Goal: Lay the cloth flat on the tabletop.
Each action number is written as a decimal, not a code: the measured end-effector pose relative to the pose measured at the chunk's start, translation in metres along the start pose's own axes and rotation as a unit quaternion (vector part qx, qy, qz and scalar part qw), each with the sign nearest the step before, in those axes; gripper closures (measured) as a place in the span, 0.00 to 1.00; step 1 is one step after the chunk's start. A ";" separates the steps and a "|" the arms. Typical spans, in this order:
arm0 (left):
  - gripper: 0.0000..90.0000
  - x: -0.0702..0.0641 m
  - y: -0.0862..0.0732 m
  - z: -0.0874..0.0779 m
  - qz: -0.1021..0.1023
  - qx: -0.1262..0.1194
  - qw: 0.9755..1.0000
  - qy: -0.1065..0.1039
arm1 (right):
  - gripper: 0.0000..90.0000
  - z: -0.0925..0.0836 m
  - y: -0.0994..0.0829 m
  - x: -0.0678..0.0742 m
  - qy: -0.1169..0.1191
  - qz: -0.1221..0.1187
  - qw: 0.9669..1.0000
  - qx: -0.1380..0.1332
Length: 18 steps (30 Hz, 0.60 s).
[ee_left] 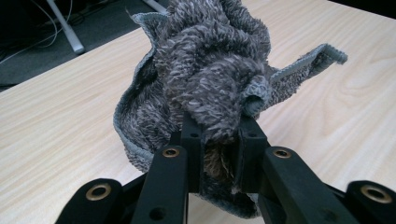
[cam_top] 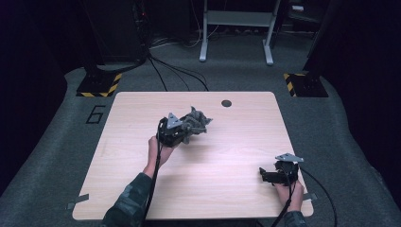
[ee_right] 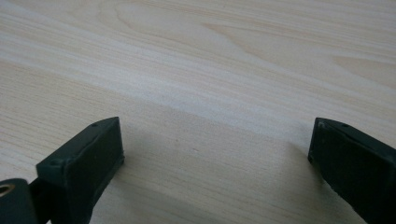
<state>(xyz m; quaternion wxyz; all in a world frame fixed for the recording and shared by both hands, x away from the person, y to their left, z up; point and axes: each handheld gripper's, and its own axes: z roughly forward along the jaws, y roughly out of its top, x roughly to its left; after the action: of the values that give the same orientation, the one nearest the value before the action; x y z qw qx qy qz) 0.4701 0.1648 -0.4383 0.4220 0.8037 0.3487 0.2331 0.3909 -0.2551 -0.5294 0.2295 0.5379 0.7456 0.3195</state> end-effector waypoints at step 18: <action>0.85 -0.047 -0.043 -0.016 0.037 0.034 0.998 -0.021 | 0.03 0.000 0.000 0.000 -0.001 0.001 1.000 0.000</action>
<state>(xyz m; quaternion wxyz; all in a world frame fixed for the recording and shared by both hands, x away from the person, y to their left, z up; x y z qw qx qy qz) 0.4138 0.1546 -0.4698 0.3927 0.8349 0.3170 0.2196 0.3909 -0.2550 -0.5294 0.2298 0.5386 0.7450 0.3195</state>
